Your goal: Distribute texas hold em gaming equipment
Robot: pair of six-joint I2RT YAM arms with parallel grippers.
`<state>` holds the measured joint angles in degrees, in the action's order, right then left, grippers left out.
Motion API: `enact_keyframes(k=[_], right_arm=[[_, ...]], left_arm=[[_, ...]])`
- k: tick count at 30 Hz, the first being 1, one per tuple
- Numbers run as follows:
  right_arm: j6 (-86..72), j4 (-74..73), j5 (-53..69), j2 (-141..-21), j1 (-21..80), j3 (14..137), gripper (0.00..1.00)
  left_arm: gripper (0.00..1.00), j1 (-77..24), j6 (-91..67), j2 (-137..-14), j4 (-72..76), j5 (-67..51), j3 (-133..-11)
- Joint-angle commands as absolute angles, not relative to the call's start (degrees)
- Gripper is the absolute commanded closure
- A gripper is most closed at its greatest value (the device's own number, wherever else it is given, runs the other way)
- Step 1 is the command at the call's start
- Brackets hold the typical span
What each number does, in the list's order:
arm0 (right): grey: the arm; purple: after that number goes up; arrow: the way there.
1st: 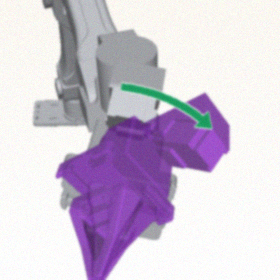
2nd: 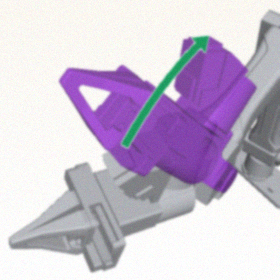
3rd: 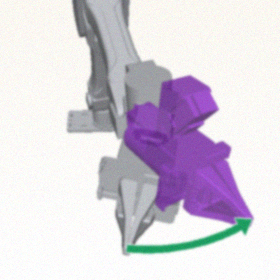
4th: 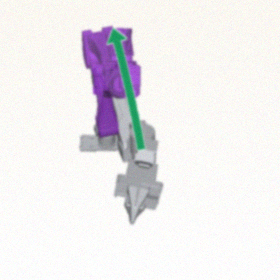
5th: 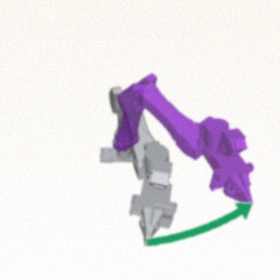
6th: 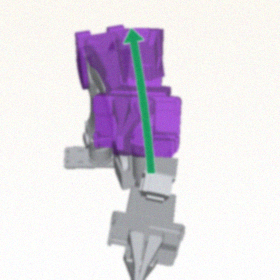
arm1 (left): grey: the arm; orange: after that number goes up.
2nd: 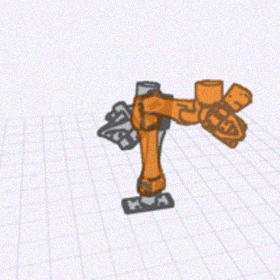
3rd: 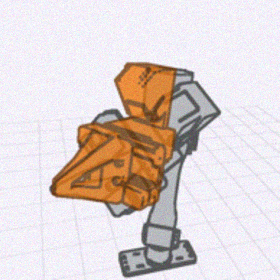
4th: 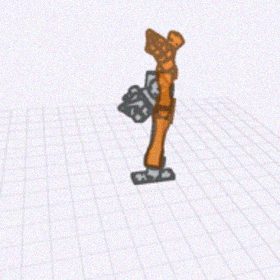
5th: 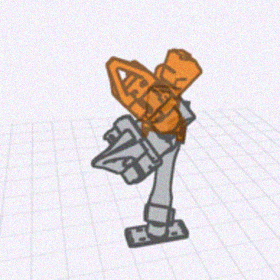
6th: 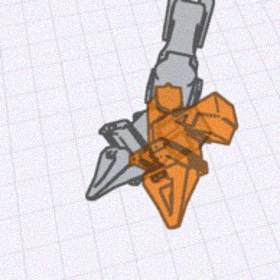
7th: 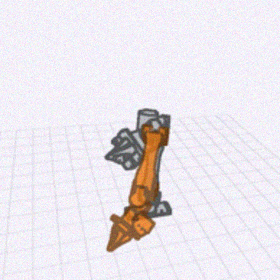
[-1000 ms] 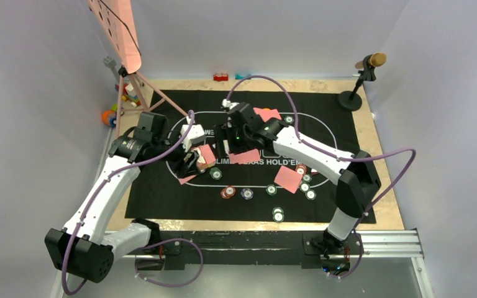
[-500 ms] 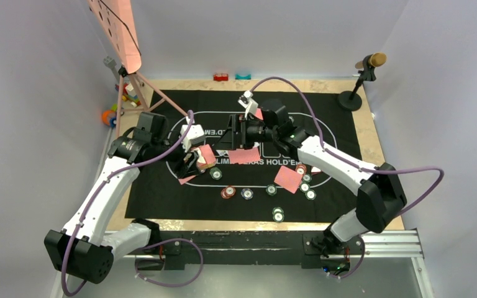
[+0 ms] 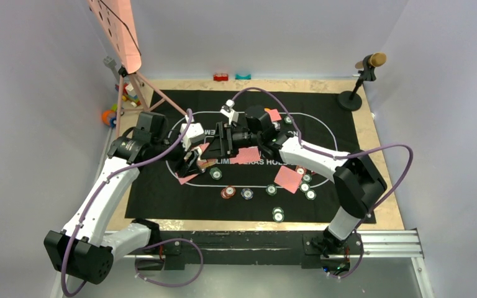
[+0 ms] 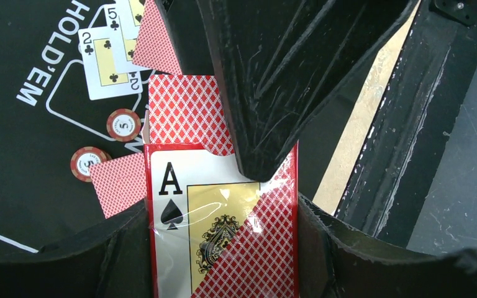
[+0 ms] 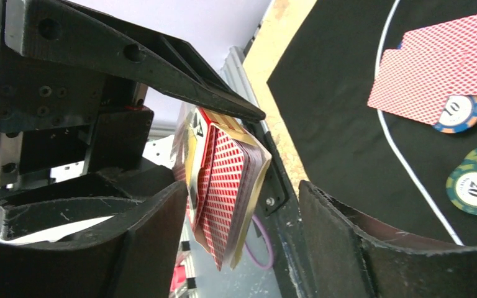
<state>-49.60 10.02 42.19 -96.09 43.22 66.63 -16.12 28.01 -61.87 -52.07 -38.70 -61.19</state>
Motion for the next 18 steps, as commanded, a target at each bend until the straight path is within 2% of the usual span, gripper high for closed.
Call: enact_keyframes(k=[1, 6, 9, 11, 14, 15, 16, 17, 18], right_arm=[[-55.1, 19.3, 44.8, -96.7, 43.8, 68.3, 0.34], [-57.7, 22.6, 45.3, -97.5, 44.1, 67.1, 0.55], [-57.6, 22.4, 45.0, -96.4, 44.1, 66.1, 0.74], [-56.7, 20.5, 45.0, -95.8, 43.8, 65.9, 0.85], [-55.0, 18.3, 45.0, -94.6, 43.3, 65.1, 0.96], [-54.3, 17.5, 45.1, -94.3, 43.1, 64.8, 0.98], [-53.5, 16.4, 45.2, -93.9, 42.9, 64.4, 1.0], [-52.5, 15.1, 45.1, -93.5, 42.6, 64.0, 1.0], [-51.3, 13.5, 44.9, -93.1, 42.3, 63.6, 1.0]], left_arm=[[1.0, -15.9, 27.2, -60.6, -49.4, -41.2, -62.8], [1.0, -15.9, 27.5, -60.5, -49.5, -40.9, -62.4], [0.99, -15.9, 27.8, -60.4, -50.2, -40.1, -62.1], [0.84, -15.9, 27.9, -60.3, -50.4, -39.6, -61.8], [0.74, -15.9, 27.9, -59.8, -50.9, -38.7, -61.5], [0.63, -15.9, 27.9, -59.6, -50.9, -38.4, -61.2], [0.44, -15.9, 27.8, -59.0, -51.0, -38.0, -61.1], [0.16, -15.9, 27.8, -58.5, -51.1, -37.5, -60.9], [0.02, -15.9, 27.7, -58.0, -51.2, -37.1, -60.7]])
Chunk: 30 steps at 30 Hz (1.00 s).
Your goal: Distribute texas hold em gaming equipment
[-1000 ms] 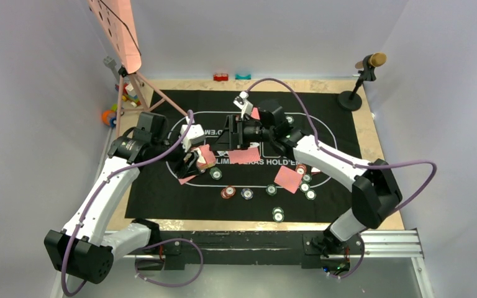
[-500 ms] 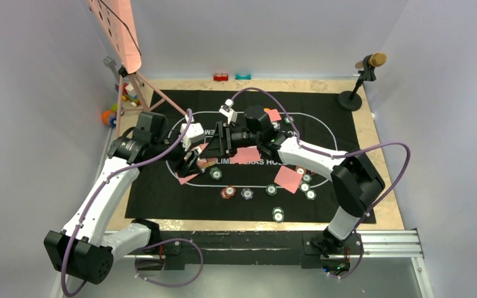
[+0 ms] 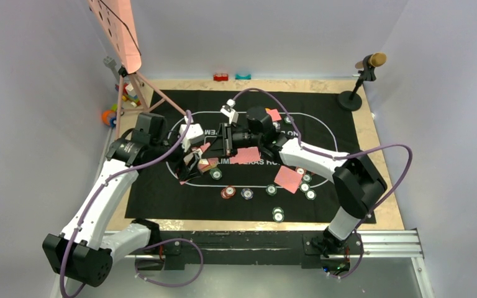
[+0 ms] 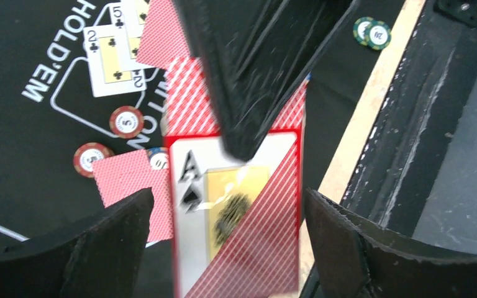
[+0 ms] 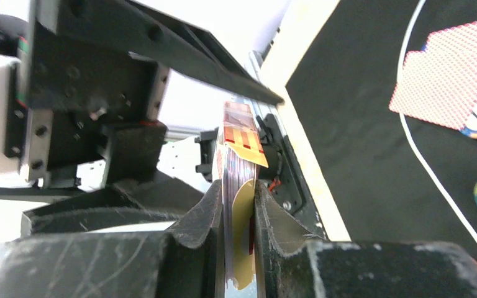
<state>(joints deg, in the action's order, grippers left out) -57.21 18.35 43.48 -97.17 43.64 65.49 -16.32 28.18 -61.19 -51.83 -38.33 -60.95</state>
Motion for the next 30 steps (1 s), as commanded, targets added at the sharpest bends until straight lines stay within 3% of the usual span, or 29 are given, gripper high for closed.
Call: enact_keyframes(k=[1, 5, 20, 30], right_arm=[[-50.0, 12.0, 44.6, -92.9, 42.0, 63.3, 1.0], [-43.7, 4.3, 41.7, -93.8, 41.8, 62.8, 1.0], [-36.6, 4.3, 35.7, -103.6, 45.0, 63.5, 1.0], [-33.1, 2.8, 37.8, -112.7, 48.5, 70.8, 1.0]], left_arm=[[0.01, -15.8, 27.5, -57.4, -51.2, -36.6, -60.4], [0.0, -15.3, 26.9, -55.7, -51.1, -34.3, -58.9], [0.0, -9.3, 29.8, -52.3, -47.9, -24.4, -50.1], [0.0, 1.3, 28.9, -53.6, -40.0, -21.0, -44.9]])
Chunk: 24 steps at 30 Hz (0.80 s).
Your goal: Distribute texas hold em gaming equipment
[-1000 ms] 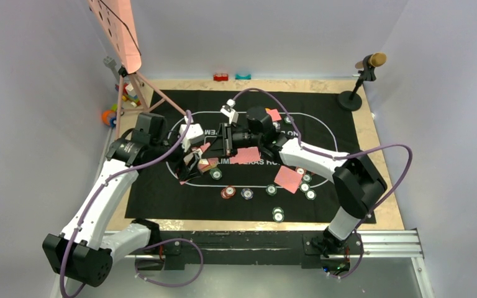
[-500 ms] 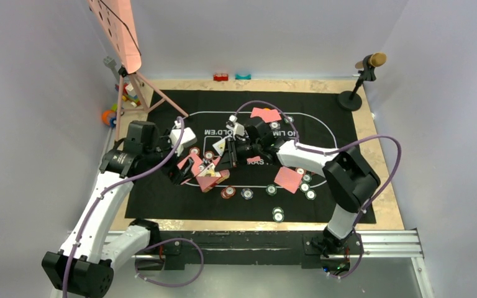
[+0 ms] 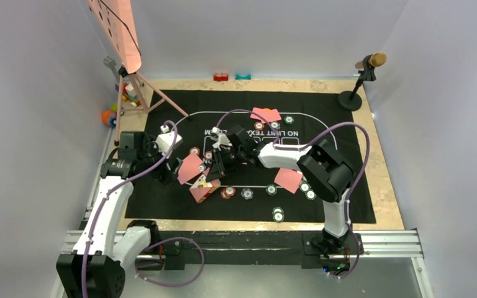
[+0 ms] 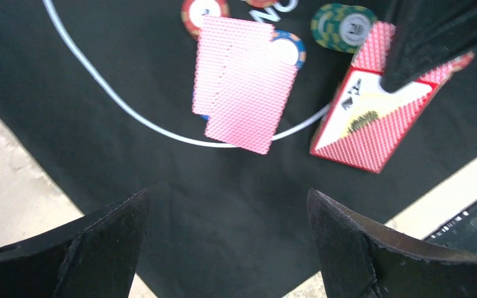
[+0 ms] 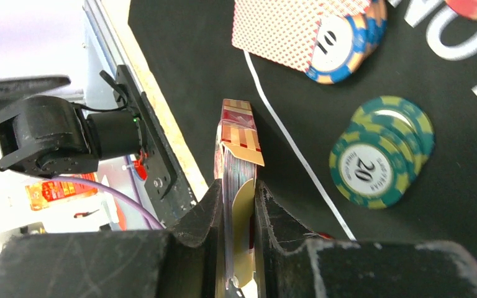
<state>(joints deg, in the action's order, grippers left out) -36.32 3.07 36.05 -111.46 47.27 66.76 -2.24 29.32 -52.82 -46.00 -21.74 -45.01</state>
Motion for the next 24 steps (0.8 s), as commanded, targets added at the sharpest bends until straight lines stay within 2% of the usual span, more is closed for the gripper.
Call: enact_keyframes(k=[1, 5, 6, 12, 14, 21, 24], right_arm=[[-32.9, 3.0, 38.7, -113.1, 48.7, 71.2, 1.0], [-31.2, 1.0, 41.4, -115.4, 49.4, 73.3, 0.99], [-30.8, 0.3, 41.7, -116.0, 49.5, 73.7, 0.97], [-27.4, -6.3, 39.0, -117.1, 49.7, 74.1, 0.66], [-26.5, -8.5, 37.0, -116.8, 49.7, 73.5, 0.61], [-21.4, -16.7, 27.4, -114.4, 52.7, 74.7, 0.49], [-19.8, -20.3, 22.9, -113.0, 54.5, 76.4, 0.48]], left_arm=[[0.0, 2.1, 28.4, -54.2, -39.4, -21.2, -44.9], [0.0, 3.9, 25.5, -56.9, -36.8, -21.7, -45.1], [0.0, 4.1, 24.9, -57.4, -36.2, -22.0, -45.1], [0.0, 5.7, 21.9, -59.3, -33.9, -23.4, -45.5], [0.0, 6.6, 21.0, -60.4, -33.8, -24.3, -46.0], [0.0, 9.0, 16.3, -60.5, -29.9, -24.1, -44.7], [0.0, 9.6, 13.7, -60.4, -27.8, -23.4, -44.4]])
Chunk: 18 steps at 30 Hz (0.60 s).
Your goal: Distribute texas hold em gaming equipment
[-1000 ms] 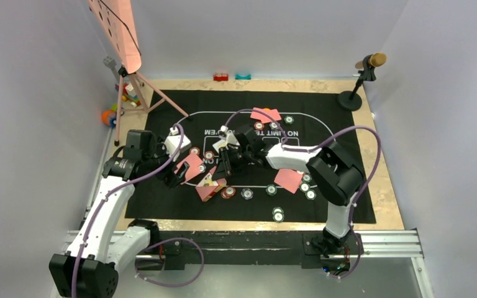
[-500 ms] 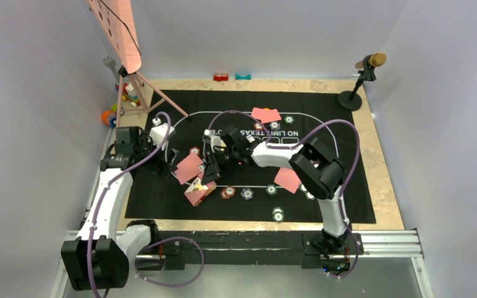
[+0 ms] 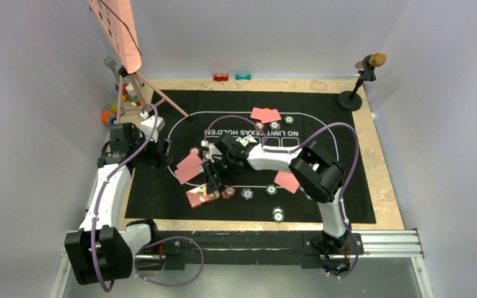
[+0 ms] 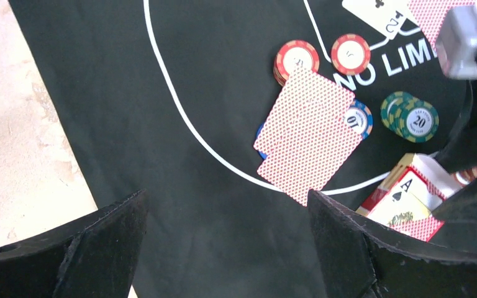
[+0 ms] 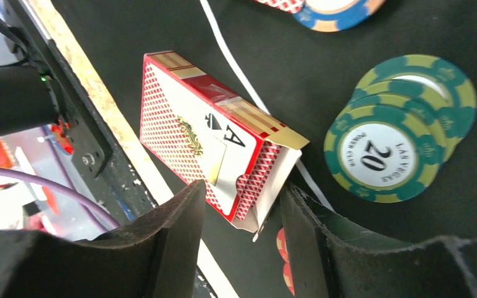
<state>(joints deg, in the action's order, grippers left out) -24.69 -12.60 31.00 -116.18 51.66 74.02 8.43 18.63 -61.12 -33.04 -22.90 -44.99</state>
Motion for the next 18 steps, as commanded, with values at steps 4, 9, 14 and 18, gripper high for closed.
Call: enact_keyframes(k=[4, 9, 14, 18], right_arm=[[-19.3, -21.7, 19.0, -107.3, 54.7, 74.9, 0.47], [-18.1, -24.9, 9.8, -97.5, 54.2, 73.5, 0.45], [-19.1, -25.5, 0.8, -84.1, 48.4, 69.7, 0.42], [-23.4, -21.5, -2.2, -72.4, 35.1, 63.5, 0.42]], left_arm=[[0.0, 10.3, 10.6, -60.9, -26.5, -23.0, -44.4], [0.0, 11.9, 4.5, -65.9, -29.2, -23.2, -48.8], [0.0, 15.2, 1.8, -67.9, -28.7, -26.8, -50.6], [0.0, 15.2, -1.8, -61.3, -20.2, -20.5, -45.8]])
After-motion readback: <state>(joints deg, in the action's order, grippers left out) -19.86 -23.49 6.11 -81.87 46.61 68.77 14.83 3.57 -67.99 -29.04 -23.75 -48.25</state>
